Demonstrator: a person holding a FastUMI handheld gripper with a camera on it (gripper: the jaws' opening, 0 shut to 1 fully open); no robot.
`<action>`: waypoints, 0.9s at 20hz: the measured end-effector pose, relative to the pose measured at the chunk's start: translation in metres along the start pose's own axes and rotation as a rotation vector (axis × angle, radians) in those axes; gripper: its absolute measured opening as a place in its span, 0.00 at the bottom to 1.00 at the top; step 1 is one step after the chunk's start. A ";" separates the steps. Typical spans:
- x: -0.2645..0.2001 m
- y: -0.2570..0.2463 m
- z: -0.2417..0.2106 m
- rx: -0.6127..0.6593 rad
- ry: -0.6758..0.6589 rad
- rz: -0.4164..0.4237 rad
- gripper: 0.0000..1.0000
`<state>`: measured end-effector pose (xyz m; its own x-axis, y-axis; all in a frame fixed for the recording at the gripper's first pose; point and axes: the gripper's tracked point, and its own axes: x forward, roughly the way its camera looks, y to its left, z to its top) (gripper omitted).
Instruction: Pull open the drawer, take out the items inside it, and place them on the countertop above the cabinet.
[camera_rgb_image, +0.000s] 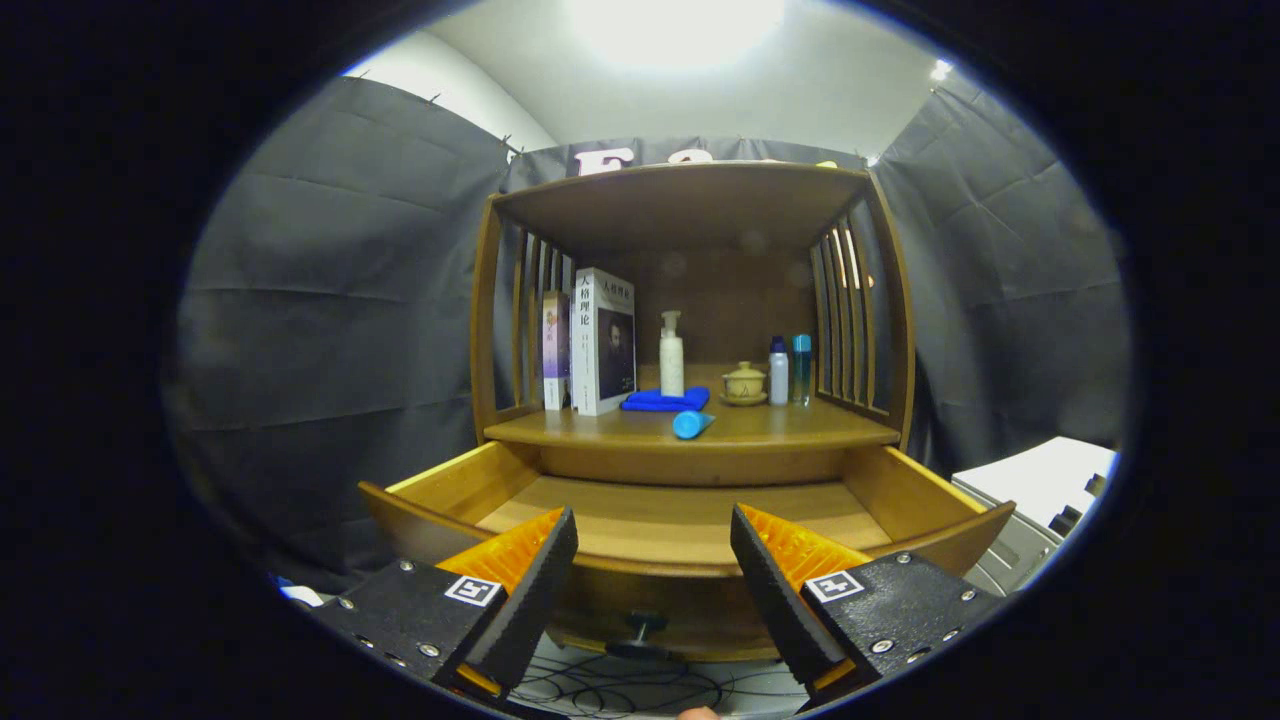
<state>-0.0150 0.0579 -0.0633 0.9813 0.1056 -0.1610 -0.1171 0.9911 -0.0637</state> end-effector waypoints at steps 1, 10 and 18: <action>-0.004 0.001 -0.007 -0.002 0.011 0.004 0.95; -0.012 0.008 -0.076 -0.034 0.129 -0.008 0.95; 0.002 0.004 -0.084 -0.056 0.117 -0.061 0.94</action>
<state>-0.0261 0.0557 -0.1463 0.9628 0.0324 -0.2683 -0.0698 0.9889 -0.1311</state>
